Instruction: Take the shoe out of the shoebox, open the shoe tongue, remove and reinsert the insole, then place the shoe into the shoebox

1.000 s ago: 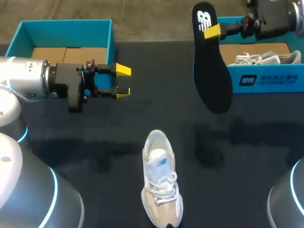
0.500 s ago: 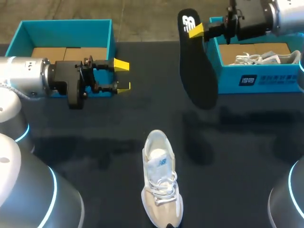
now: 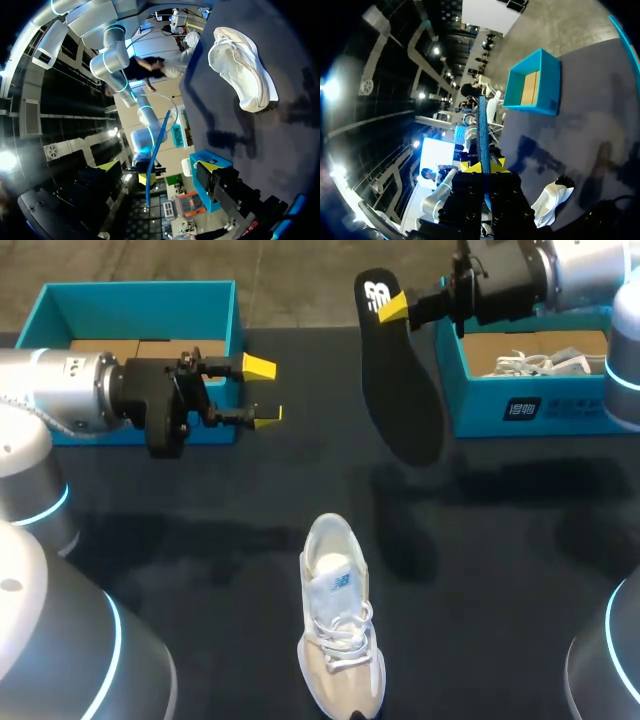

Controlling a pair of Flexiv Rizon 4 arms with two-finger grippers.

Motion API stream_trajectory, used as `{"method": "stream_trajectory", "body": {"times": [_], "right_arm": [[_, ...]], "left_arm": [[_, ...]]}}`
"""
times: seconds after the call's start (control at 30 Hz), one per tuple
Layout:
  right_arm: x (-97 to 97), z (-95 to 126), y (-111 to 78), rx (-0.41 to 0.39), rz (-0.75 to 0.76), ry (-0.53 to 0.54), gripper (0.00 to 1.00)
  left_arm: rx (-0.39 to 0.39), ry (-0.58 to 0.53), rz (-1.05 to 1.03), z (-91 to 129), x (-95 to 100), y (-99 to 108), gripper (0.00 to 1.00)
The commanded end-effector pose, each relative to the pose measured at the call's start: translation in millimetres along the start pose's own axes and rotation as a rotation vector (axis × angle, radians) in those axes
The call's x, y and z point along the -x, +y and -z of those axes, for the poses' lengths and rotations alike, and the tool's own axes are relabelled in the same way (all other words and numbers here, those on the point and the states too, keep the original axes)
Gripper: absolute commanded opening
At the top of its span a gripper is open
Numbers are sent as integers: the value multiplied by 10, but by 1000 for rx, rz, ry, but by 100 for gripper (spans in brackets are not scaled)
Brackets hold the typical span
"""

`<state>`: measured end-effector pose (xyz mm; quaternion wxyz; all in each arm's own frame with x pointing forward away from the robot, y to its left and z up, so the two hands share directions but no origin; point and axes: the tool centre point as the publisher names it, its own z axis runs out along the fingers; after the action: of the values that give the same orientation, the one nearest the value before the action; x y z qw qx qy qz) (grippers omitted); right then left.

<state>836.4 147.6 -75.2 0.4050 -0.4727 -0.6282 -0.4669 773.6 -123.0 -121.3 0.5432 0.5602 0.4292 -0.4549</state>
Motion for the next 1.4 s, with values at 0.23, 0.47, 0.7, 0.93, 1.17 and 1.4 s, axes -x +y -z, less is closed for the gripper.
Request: {"method": "stream_trajectory", "body": {"times": [0.23, 0.47, 0.7, 0.93, 1.17, 1.4], "right_arm": [[87, -147, 113, 35, -120, 27, 0], [134, -216, 106, 49, -166, 48, 0], [197, -288, 110, 64, -243, 47, 0], [216, -359, 131, 62, -284, 58, 0], [227, -430, 165, 68, -314, 56, 0], [232, -448, 180, 73, -319, 56, 0]], "left_arm": [[-11, -24, 4, -179, -23, 3, 100], [3, -60, 3, -269, 29, 45, 100], [-8, -78, -1, -351, 43, 68, 100], [-5, -93, -3, -434, 13, 129, 100], [11, -105, 14, -512, -7, 169, 100], [57, -97, 14, -599, -14, 196, 100]]}}
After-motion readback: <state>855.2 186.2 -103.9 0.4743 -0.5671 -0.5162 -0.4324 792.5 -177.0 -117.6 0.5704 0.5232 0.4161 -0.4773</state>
